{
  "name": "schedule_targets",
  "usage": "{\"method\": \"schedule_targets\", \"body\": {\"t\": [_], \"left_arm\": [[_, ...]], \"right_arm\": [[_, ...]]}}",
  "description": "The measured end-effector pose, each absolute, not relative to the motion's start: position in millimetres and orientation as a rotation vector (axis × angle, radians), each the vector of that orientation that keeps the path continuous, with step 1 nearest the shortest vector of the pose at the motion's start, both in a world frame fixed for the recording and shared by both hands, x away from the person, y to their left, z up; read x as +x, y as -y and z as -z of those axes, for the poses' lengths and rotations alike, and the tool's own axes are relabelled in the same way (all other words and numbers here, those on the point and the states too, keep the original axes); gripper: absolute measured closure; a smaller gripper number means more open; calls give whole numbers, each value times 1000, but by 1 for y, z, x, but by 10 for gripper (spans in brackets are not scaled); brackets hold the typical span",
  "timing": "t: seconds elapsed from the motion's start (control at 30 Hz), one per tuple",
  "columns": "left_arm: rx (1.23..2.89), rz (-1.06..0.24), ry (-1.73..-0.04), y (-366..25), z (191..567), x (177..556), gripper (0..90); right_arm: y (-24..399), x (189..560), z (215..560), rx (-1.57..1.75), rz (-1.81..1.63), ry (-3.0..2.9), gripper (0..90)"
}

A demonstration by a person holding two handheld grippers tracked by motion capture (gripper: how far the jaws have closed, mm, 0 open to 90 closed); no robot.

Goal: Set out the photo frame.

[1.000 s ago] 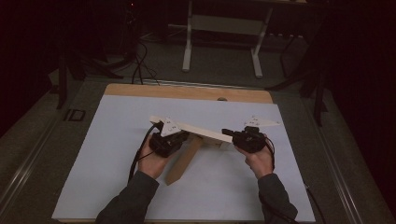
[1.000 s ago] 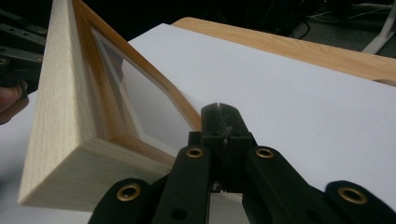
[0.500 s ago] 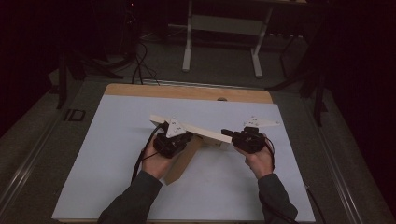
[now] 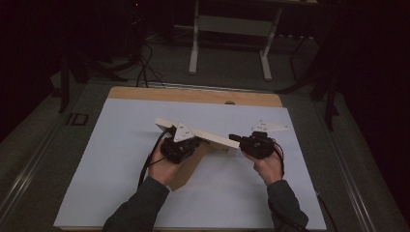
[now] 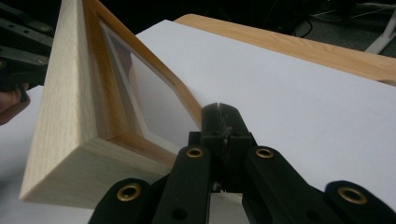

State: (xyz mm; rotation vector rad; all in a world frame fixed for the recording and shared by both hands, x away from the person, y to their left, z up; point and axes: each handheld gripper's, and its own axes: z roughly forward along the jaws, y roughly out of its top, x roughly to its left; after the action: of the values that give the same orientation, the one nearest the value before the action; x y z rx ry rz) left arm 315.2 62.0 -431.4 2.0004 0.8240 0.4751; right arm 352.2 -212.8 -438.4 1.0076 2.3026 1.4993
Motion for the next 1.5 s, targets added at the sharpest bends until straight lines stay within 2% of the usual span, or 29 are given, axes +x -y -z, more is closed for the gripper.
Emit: {"method": "schedule_targets", "body": {"t": [1.5], "left_arm": [[2029,-475,-856,-53,428,323,900]], "right_arm": [[201,344,435,922,-1506,-2359,900]]}}
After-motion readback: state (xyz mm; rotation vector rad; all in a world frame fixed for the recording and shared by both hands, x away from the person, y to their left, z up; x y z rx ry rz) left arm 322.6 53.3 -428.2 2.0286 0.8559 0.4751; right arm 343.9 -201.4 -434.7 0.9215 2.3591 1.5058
